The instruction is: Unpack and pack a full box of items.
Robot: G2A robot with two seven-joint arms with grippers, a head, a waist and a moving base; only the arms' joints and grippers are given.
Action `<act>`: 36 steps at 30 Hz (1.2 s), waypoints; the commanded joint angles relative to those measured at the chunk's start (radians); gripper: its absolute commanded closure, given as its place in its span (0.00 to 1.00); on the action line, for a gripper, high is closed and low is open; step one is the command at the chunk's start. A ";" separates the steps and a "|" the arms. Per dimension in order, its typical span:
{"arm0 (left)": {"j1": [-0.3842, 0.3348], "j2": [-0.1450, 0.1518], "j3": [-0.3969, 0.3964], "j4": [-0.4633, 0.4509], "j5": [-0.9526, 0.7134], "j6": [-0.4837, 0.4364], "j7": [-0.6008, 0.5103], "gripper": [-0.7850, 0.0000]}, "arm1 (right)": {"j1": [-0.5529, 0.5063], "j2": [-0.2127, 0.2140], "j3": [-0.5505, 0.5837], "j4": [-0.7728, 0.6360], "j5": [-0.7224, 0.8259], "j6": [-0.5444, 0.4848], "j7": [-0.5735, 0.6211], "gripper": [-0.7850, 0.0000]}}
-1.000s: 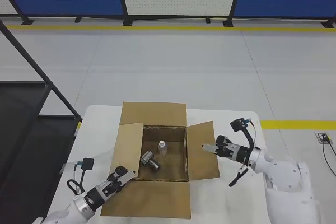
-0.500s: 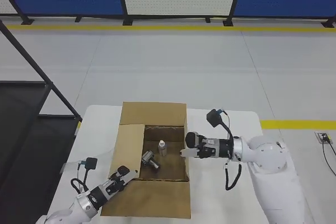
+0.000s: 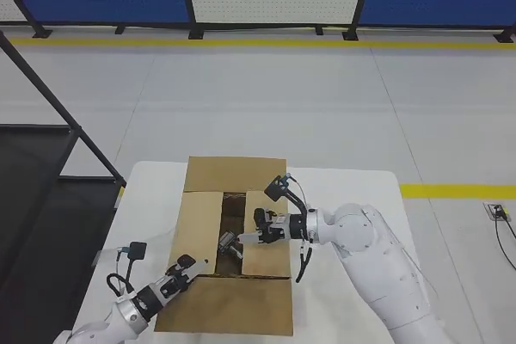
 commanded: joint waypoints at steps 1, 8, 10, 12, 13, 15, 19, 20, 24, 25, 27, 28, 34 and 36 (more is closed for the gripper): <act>-0.008 0.001 0.006 0.006 0.004 0.010 -0.003 0.00 | 0.002 -0.002 -0.022 0.013 -0.035 -0.002 -0.042 0.00; -0.024 0.005 0.021 0.028 0.010 0.025 -0.007 0.00 | 0.017 -0.005 -0.066 0.041 -0.086 0.009 -0.084 0.00; -0.028 0.006 0.025 0.033 0.011 0.029 -0.008 0.00 | 0.020 -0.005 -0.073 0.042 -0.093 0.005 -0.095 0.00; -0.032 0.008 0.029 0.037 0.012 0.032 -0.008 0.00 | 0.020 -0.003 -0.080 0.039 -0.101 0.003 -0.106 0.00; -0.033 0.008 0.030 0.038 0.014 0.034 -0.009 0.00 | 0.021 -0.003 -0.082 0.038 -0.104 0.004 -0.106 0.00; -0.037 0.009 0.033 0.042 0.016 0.037 -0.009 0.00 | 0.023 -0.001 -0.087 0.034 -0.119 0.011 -0.110 0.00; -0.043 0.011 0.038 0.047 0.019 0.043 -0.006 0.00 | 0.023 0.001 -0.097 0.022 -0.136 0.012 -0.122 0.00; -0.043 0.012 0.037 0.047 0.017 0.043 -0.004 0.00 | 0.022 0.002 -0.097 0.018 -0.137 0.009 -0.127 0.00; -0.038 0.014 0.028 0.034 -0.001 0.029 0.007 0.00 | 0.014 0.010 -0.087 -0.003 -0.141 0.003 -0.145 0.00; -0.034 0.015 0.025 0.028 -0.007 0.022 0.009 0.00 | 0.011 0.011 -0.085 -0.011 -0.142 0.002 -0.150 0.00; -0.025 0.016 0.012 0.012 -0.026 0.007 0.020 0.00 | 0.003 0.016 -0.077 -0.029 -0.140 -0.001 -0.157 0.00; -0.020 0.017 0.005 0.002 -0.040 0.000 0.023 0.00 | -0.001 0.018 -0.071 -0.037 -0.138 -0.001 -0.163 0.00; 0.020 0.025 -0.081 -0.056 -0.159 -0.039 0.003 0.00 | -0.015 0.037 -0.019 -0.069 -0.118 0.003 -0.176 0.00; 0.039 0.030 -0.137 -0.065 -0.220 -0.049 -0.019 0.00 | -0.017 0.045 0.007 -0.066 -0.119 0.022 -0.193 0.00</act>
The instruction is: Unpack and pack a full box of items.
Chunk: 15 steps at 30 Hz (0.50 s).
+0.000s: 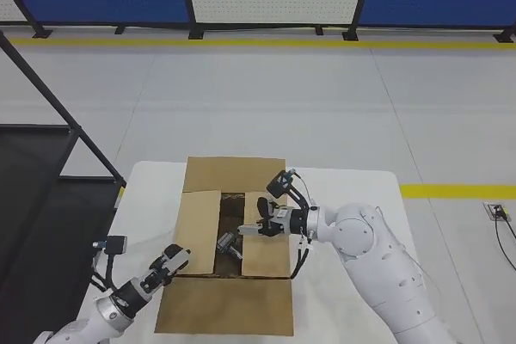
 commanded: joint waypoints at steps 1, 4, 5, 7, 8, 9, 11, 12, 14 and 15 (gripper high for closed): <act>0.018 0.005 -0.053 -0.004 -0.056 -0.009 -0.022 0.00 | -0.004 0.006 0.020 0.005 0.007 0.009 -0.013 0.00; 0.059 0.013 -0.145 0.009 -0.158 -0.032 -0.090 0.00 | -0.007 0.011 0.035 0.010 0.009 0.018 -0.007 0.00; 0.075 0.016 -0.180 0.019 -0.178 -0.042 -0.111 0.00 | -0.007 0.011 0.035 0.010 0.009 0.018 -0.007 0.00; 0.112 0.021 -0.244 0.043 -0.198 -0.062 -0.153 0.00 | -0.007 0.011 0.035 0.010 0.009 0.018 -0.007 0.00; 0.129 0.024 -0.271 0.053 -0.200 -0.072 -0.172 0.00 | -0.007 0.011 0.035 0.010 0.009 0.018 -0.007 0.00; 0.145 0.026 -0.294 0.063 -0.200 -0.085 -0.187 0.00 | -0.007 0.011 0.035 0.010 0.009 0.018 -0.007 0.00; 0.171 0.029 -0.325 0.082 -0.187 -0.099 -0.215 0.00 | -0.007 0.011 0.035 0.010 0.009 0.018 -0.007 0.00; 0.181 0.032 -0.335 0.085 -0.171 -0.100 -0.236 0.00 | -0.007 0.011 0.035 0.010 0.009 0.018 -0.007 0.00; 0.185 0.034 -0.343 0.086 -0.157 -0.103 -0.245 0.00 | -0.011 0.011 0.036 0.012 0.012 0.025 -0.015 0.00; 0.185 0.034 -0.343 0.086 -0.157 -0.103 -0.245 0.00 | -0.016 0.010 0.036 0.015 0.014 0.044 -0.033 0.00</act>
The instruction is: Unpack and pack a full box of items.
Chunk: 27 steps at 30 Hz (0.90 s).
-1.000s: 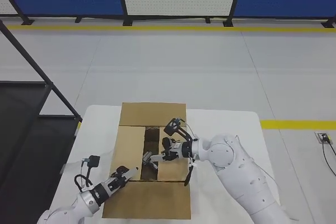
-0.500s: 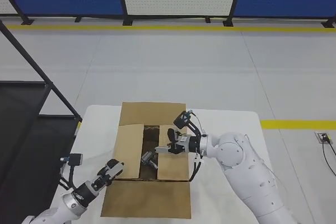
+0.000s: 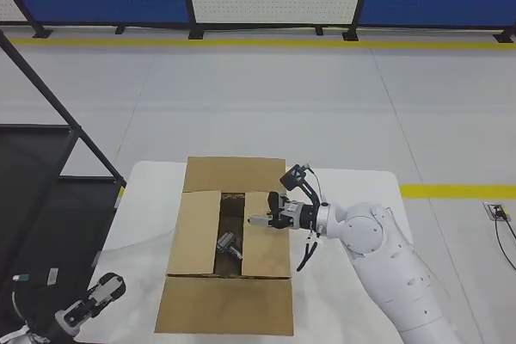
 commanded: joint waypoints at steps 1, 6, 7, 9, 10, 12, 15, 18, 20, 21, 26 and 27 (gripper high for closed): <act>-0.001 0.000 0.001 -0.001 -0.001 0.000 0.002 0.00 | -0.004 -0.002 -0.002 0.011 -0.016 0.057 -0.049 0.00; -0.002 0.000 0.007 -0.004 0.005 0.005 0.010 0.00 | 0.050 -0.009 0.007 0.105 -0.068 0.141 -0.232 0.00; -0.004 -0.001 0.024 -0.010 0.025 0.013 0.020 0.00 | 0.063 -0.011 0.004 0.129 -0.072 0.135 -0.258 0.00; -0.013 0.000 0.062 -0.016 0.067 0.028 0.030 0.00 | 0.100 -0.014 0.006 0.197 -0.075 0.133 -0.305 0.00; -0.018 0.001 0.082 -0.015 0.088 0.036 0.024 0.00 | 0.126 -0.018 0.001 0.244 -0.073 0.125 -0.329 0.00; -0.024 0.003 0.101 -0.009 0.113 0.046 0.007 0.00 | 0.161 -0.025 -0.007 0.310 -0.059 0.111 -0.348 0.00; -0.033 0.008 0.123 0.011 0.152 0.043 -0.023 0.00 | 0.229 -0.041 -0.029 0.437 -0.030 0.099 -0.357 0.00; -0.039 0.014 0.140 0.032 0.163 0.026 -0.064 0.00 | 0.291 -0.062 -0.060 0.557 -0.006 0.085 -0.353 0.00; -0.037 0.017 0.150 0.040 0.171 0.013 -0.098 0.00 | 0.324 -0.078 -0.080 0.628 0.007 0.075 -0.354 0.00; -0.033 0.019 0.161 0.041 0.164 0.008 -0.118 0.00 | 0.339 -0.087 -0.089 0.661 0.018 0.068 -0.349 0.00; -0.025 0.027 0.197 0.042 0.135 -0.022 -0.202 0.00 | 0.393 -0.121 -0.111 0.793 0.075 0.020 -0.330 0.00; -0.024 0.028 0.205 0.041 0.129 -0.027 -0.214 0.00 | 0.402 -0.126 -0.113 0.815 0.085 0.009 -0.321 0.00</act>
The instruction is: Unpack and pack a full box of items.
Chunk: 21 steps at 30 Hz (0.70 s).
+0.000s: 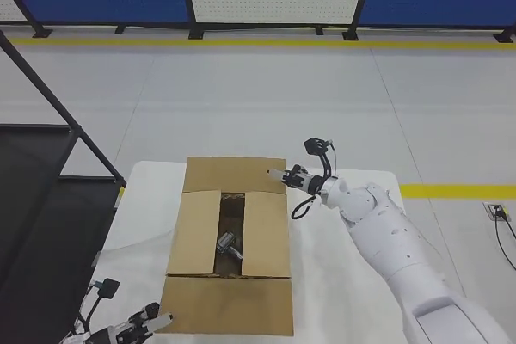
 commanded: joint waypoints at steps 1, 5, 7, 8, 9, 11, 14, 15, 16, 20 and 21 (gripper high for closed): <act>0.002 0.003 0.016 -0.001 -0.015 -0.008 -0.024 0.00 | 0.015 -0.009 -0.002 0.040 0.021 -0.021 0.018 0.00; -0.002 0.007 0.031 -0.003 -0.021 -0.009 -0.031 0.00 | 0.034 -0.022 -0.002 0.088 0.055 -0.064 0.038 0.00; -0.007 0.009 0.042 -0.010 -0.017 -0.004 -0.023 0.00 | 0.041 -0.025 0.002 0.106 0.072 -0.096 0.051 0.00; -0.009 0.010 0.045 -0.013 -0.018 -0.004 -0.023 0.00 | 0.043 -0.026 0.003 0.109 0.076 -0.104 0.055 0.00; -0.011 0.011 0.048 -0.017 -0.022 -0.004 -0.021 0.00 | 0.046 -0.026 0.004 0.114 0.080 -0.114 0.061 0.00; -0.016 0.012 0.054 -0.027 -0.036 -0.007 -0.007 0.00 | 0.052 -0.027 0.006 0.119 0.090 -0.135 0.068 0.00; -0.022 0.014 0.060 -0.043 -0.070 -0.003 0.006 0.00 | 0.060 -0.028 0.012 0.123 0.107 -0.165 0.081 0.00; -0.025 0.015 0.059 -0.048 -0.074 -0.002 0.015 0.00 | 0.061 -0.028 0.014 0.124 0.113 -0.175 0.086 0.00; -0.028 0.015 0.061 -0.053 -0.078 -0.002 0.024 0.00 | 0.064 -0.028 0.016 0.125 0.118 -0.180 0.088 0.00; -0.039 0.017 0.066 -0.068 -0.089 0.002 0.060 0.00 | 0.073 -0.027 0.019 0.124 0.125 -0.193 0.091 0.00; -0.041 0.017 0.068 -0.072 -0.094 0.003 0.070 0.00 | 0.074 -0.026 0.021 0.123 0.129 -0.202 0.092 0.00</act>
